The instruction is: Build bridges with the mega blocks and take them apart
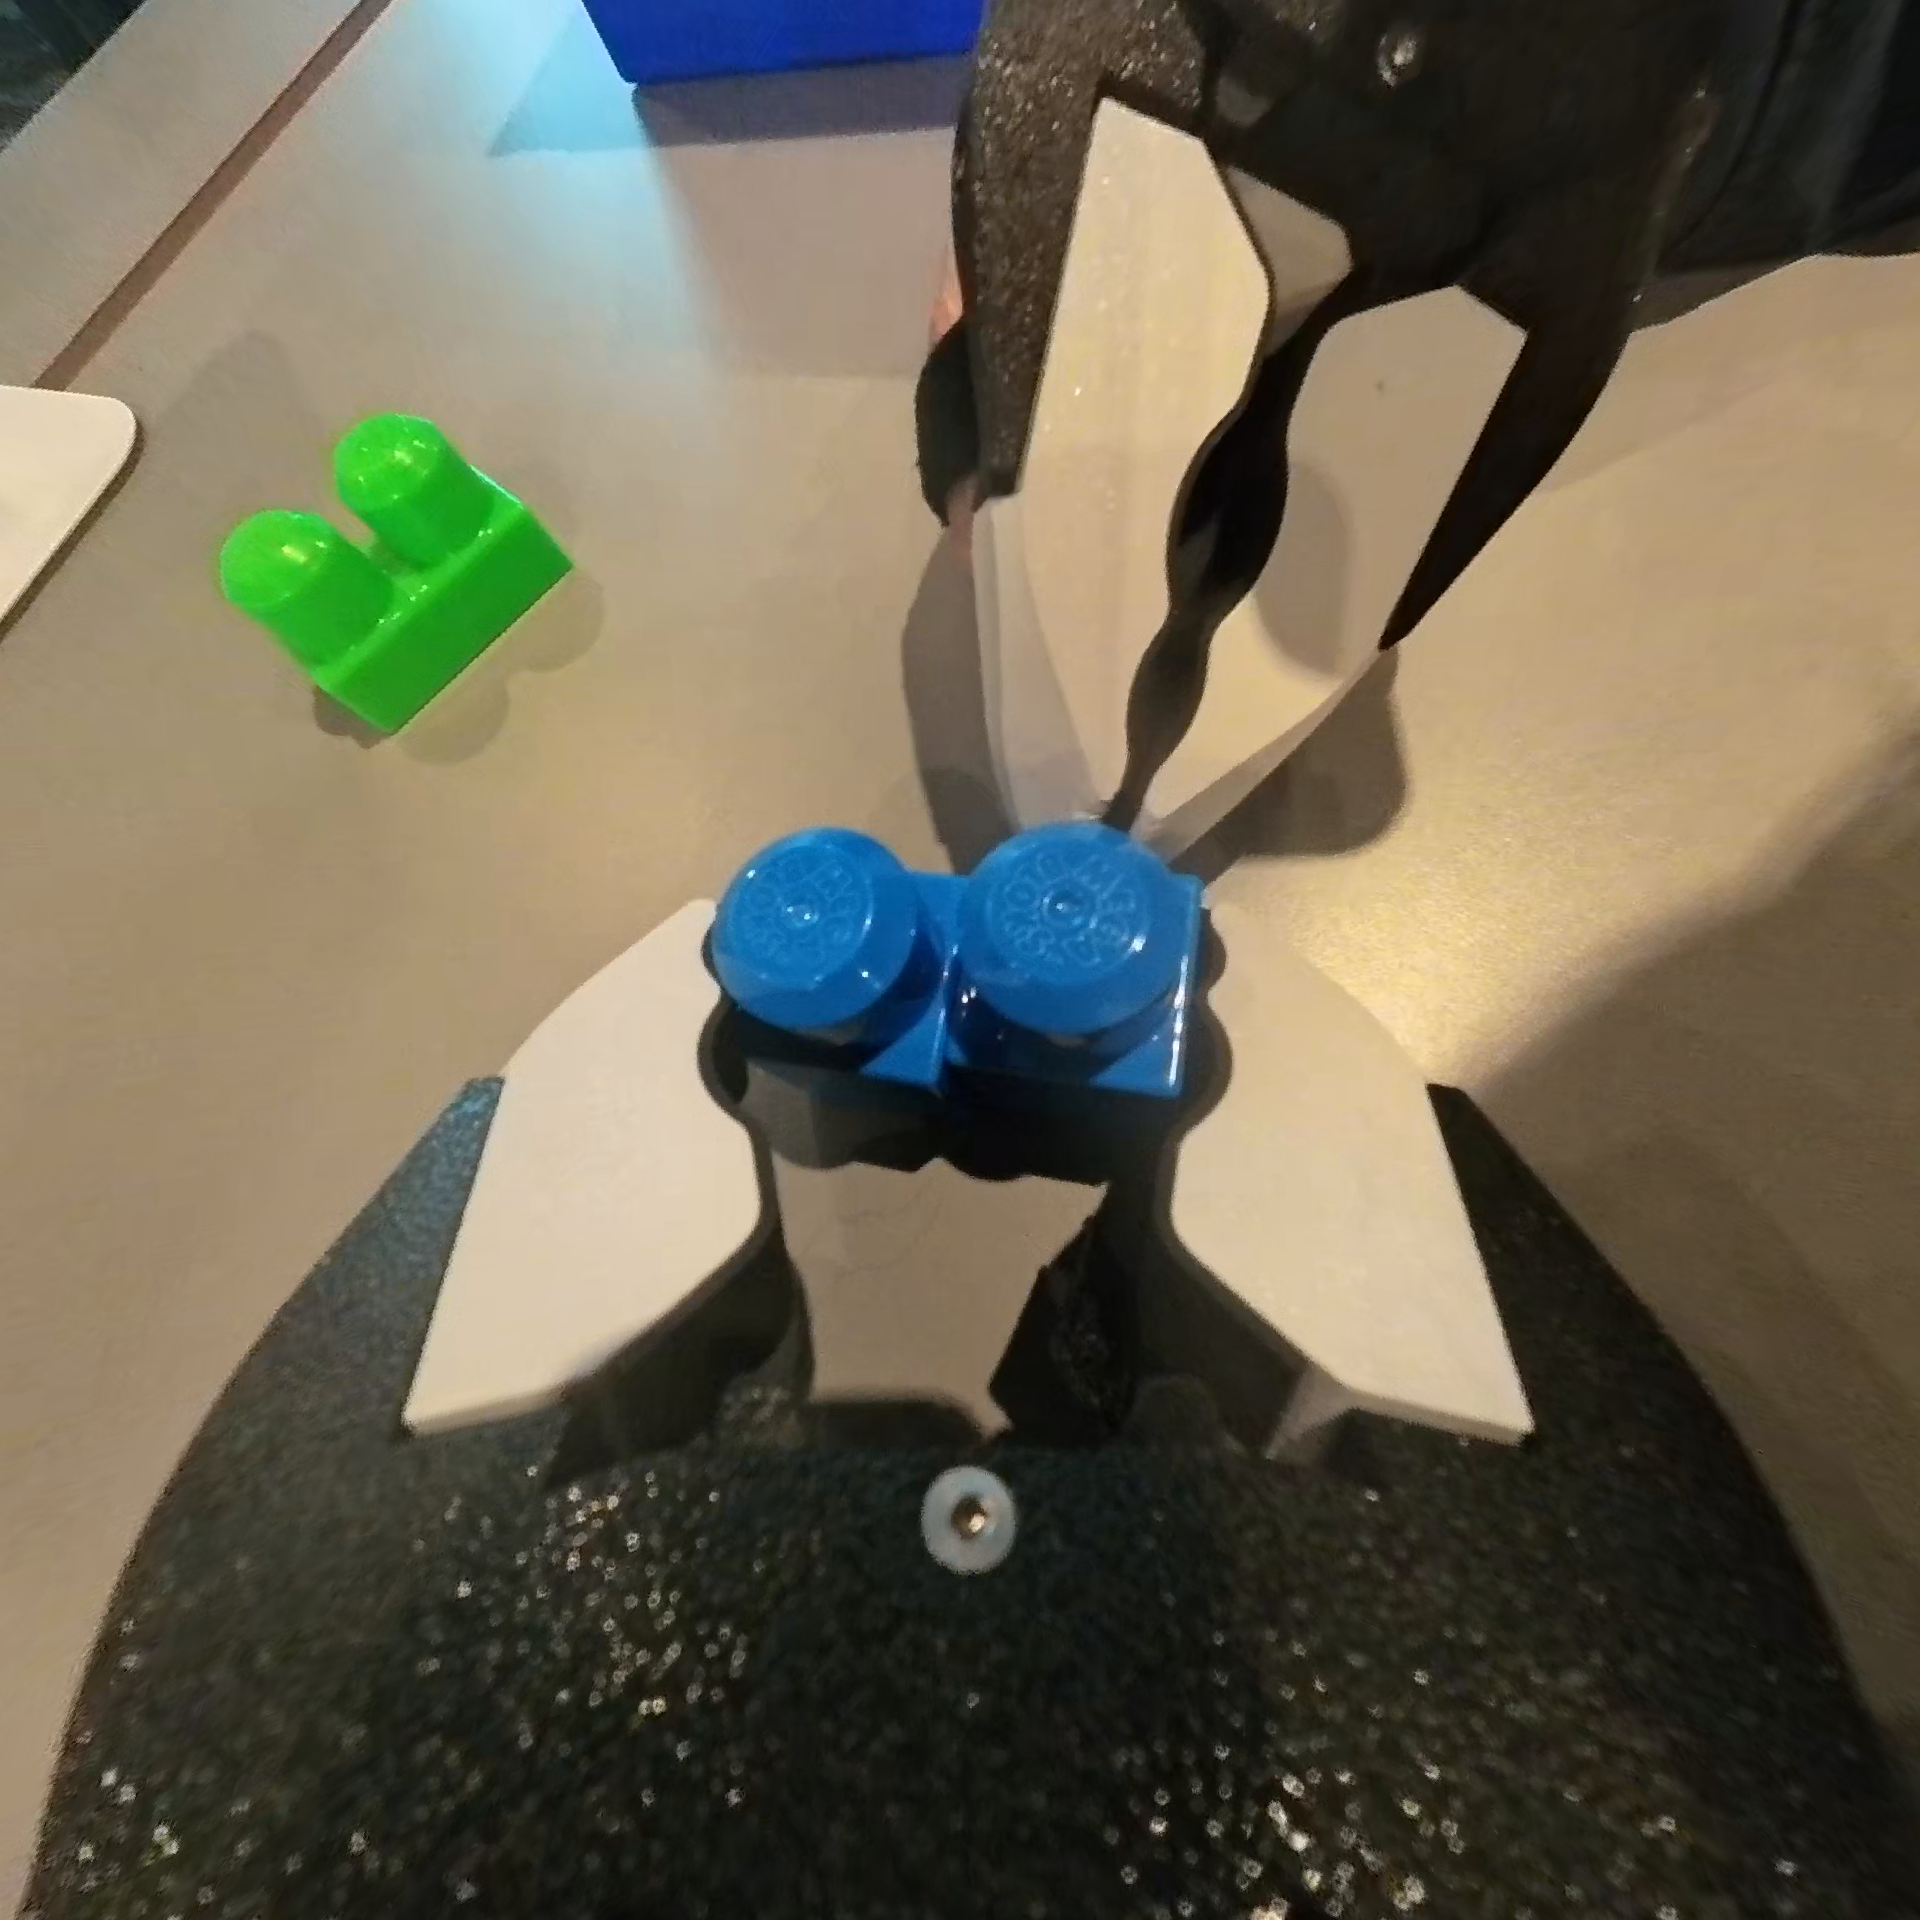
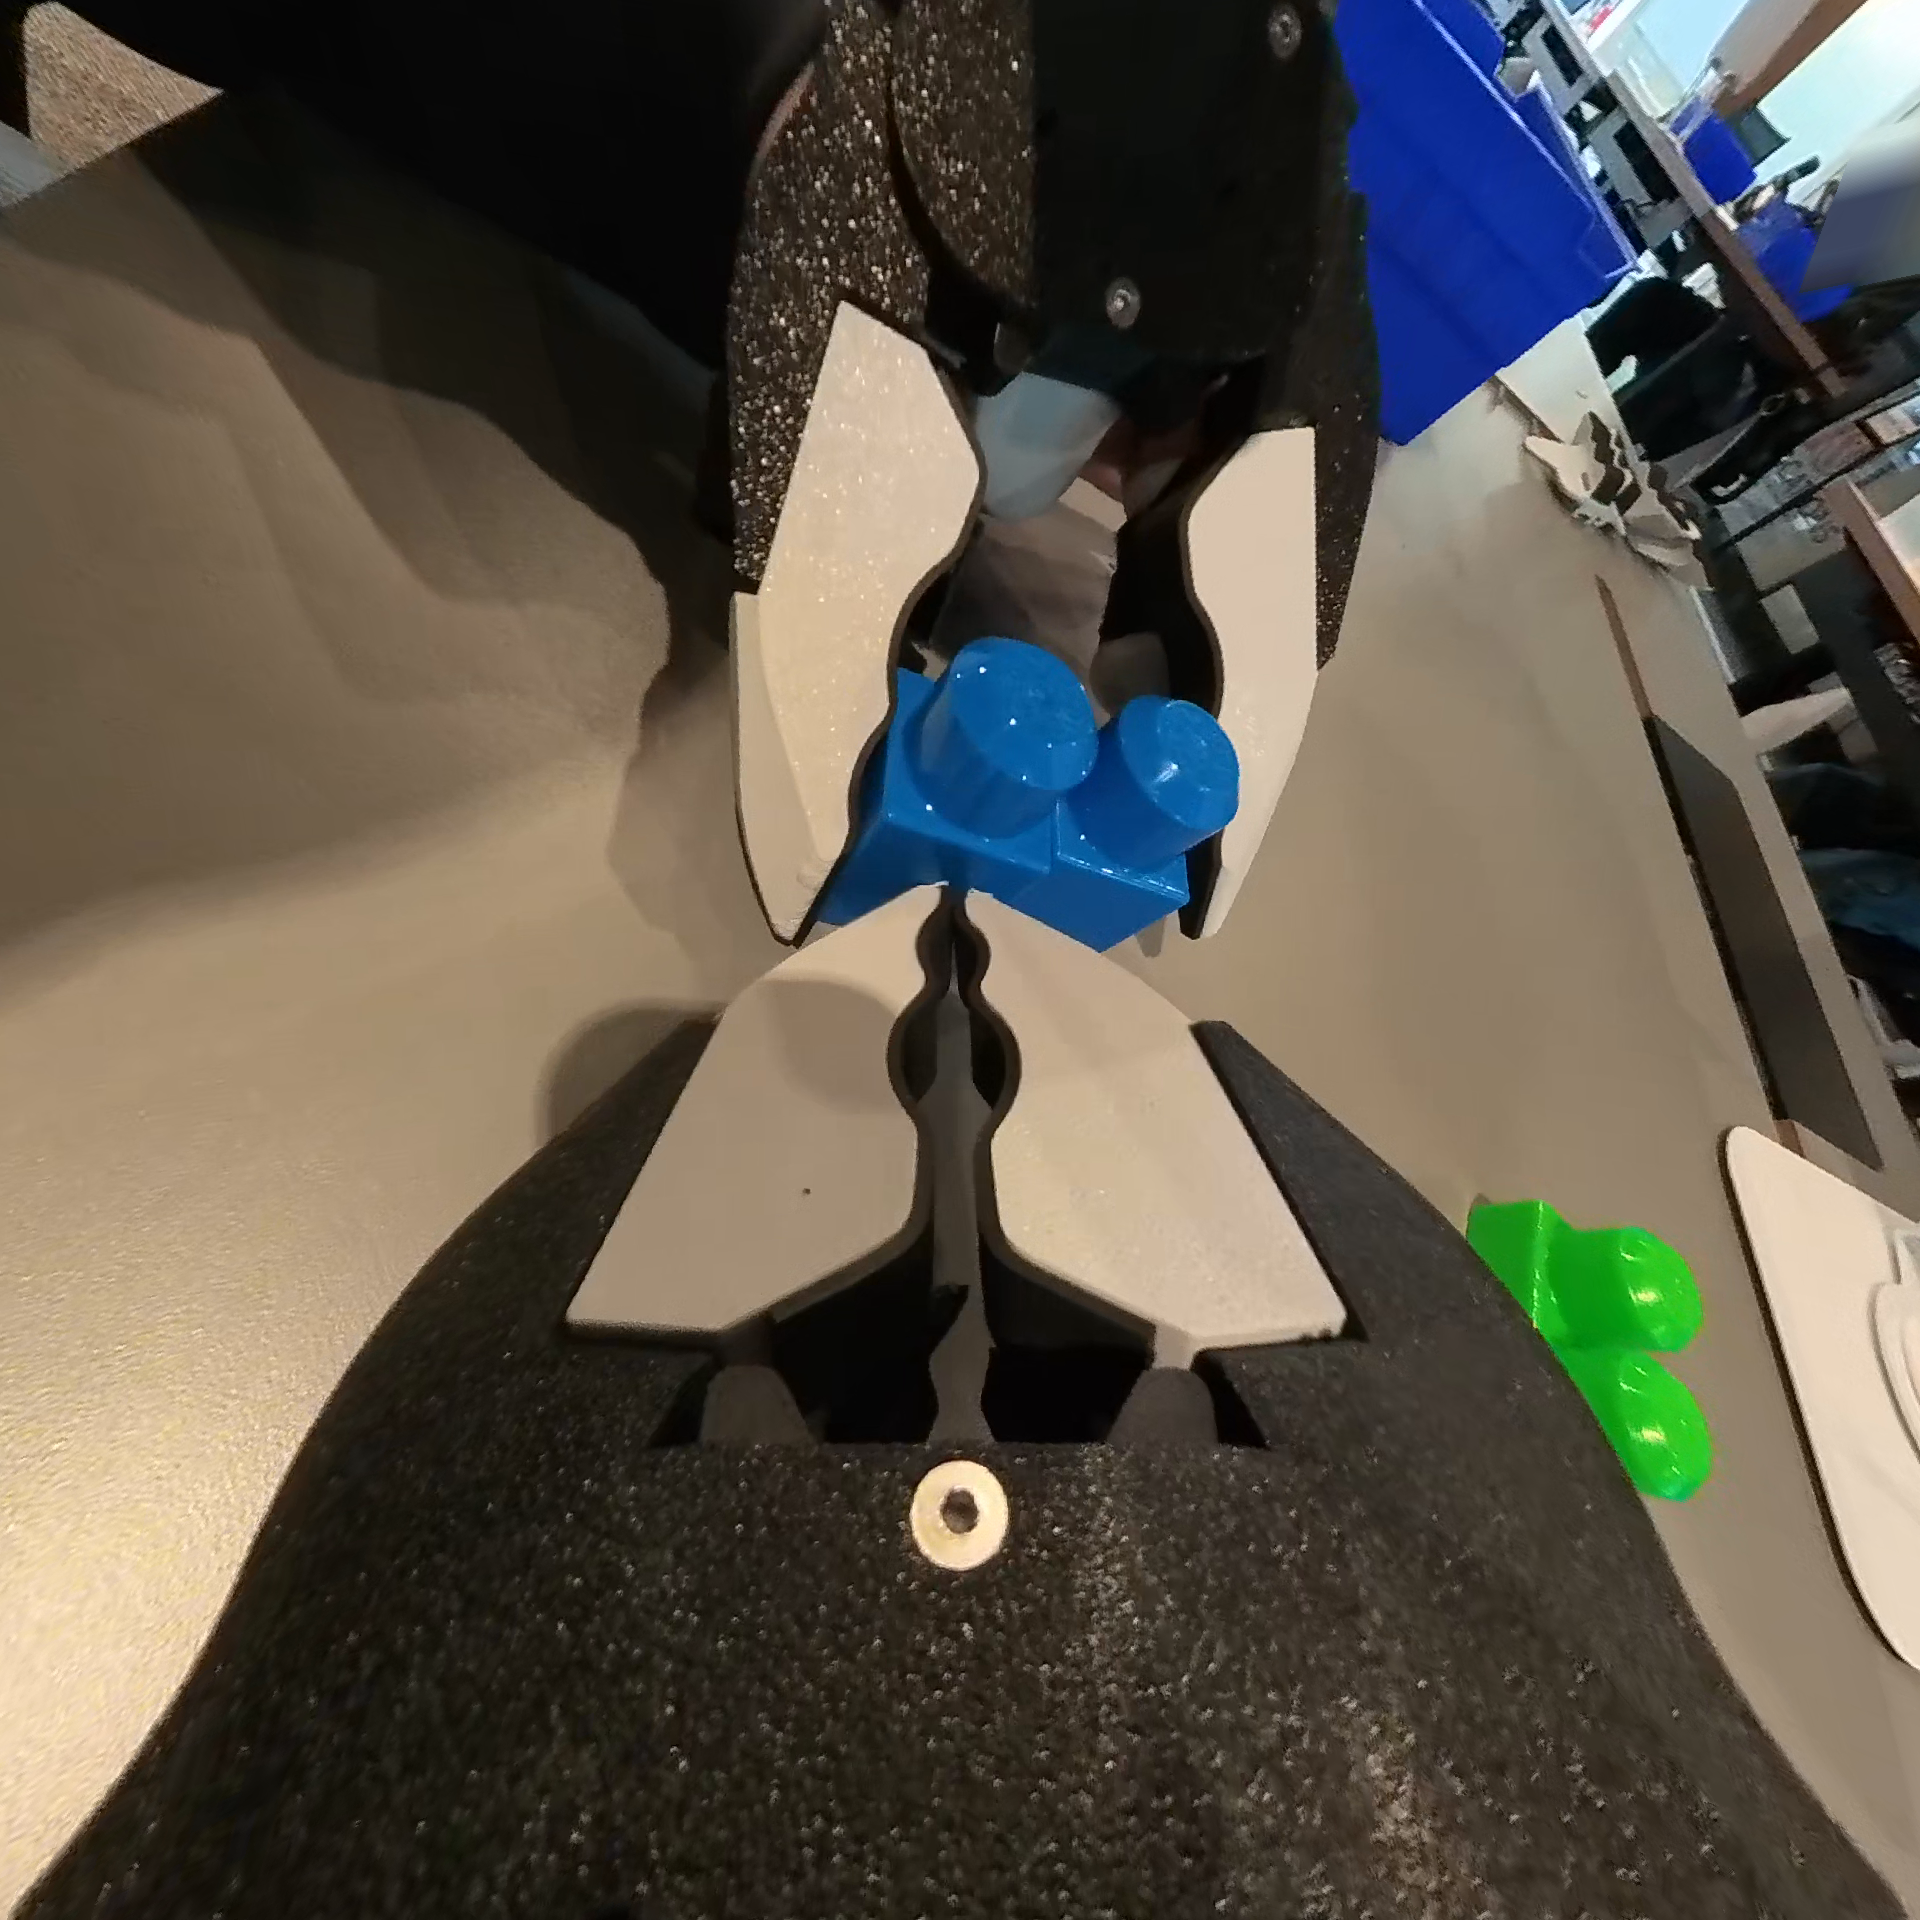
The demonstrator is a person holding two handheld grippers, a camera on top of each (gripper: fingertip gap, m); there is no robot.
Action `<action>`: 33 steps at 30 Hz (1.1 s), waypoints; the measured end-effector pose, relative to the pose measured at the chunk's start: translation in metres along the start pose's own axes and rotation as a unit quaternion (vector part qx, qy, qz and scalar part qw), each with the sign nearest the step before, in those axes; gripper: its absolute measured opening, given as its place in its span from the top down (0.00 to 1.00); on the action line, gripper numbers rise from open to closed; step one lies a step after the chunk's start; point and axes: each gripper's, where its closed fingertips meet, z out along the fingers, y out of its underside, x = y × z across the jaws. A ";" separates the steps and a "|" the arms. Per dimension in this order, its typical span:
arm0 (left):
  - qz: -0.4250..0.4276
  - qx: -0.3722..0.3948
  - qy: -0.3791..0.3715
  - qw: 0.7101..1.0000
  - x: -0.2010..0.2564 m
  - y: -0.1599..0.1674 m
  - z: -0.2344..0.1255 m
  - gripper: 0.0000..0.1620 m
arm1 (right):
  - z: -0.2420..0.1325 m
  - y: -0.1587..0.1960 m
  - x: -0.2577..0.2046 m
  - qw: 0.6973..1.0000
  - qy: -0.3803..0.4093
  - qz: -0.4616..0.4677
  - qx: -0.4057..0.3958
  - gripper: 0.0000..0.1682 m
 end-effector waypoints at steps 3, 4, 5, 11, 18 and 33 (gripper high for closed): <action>0.002 -0.001 -0.002 1.000 0.000 0.000 0.000 0.49 | 0.001 0.000 0.001 1.000 0.005 -0.001 -0.002 1.00; 0.002 -0.001 -0.002 1.000 0.000 0.000 0.000 0.49 | 0.001 0.000 0.001 1.000 0.006 -0.002 -0.002 1.00; 0.003 -0.002 -0.002 1.000 0.000 0.000 0.000 0.49 | 0.001 0.000 0.002 1.000 0.007 -0.003 -0.002 1.00; 0.005 -0.003 -0.003 1.000 0.000 0.000 0.001 0.49 | 0.003 0.001 0.003 1.000 0.011 -0.005 -0.005 1.00; 0.005 -0.003 -0.003 1.000 0.000 0.001 0.001 0.49 | 0.002 -0.001 0.003 1.000 0.012 -0.005 0.002 1.00; -0.006 -0.007 0.001 1.000 -0.001 0.002 0.000 0.42 | -0.024 -0.019 0.035 0.988 0.075 0.080 0.112 1.00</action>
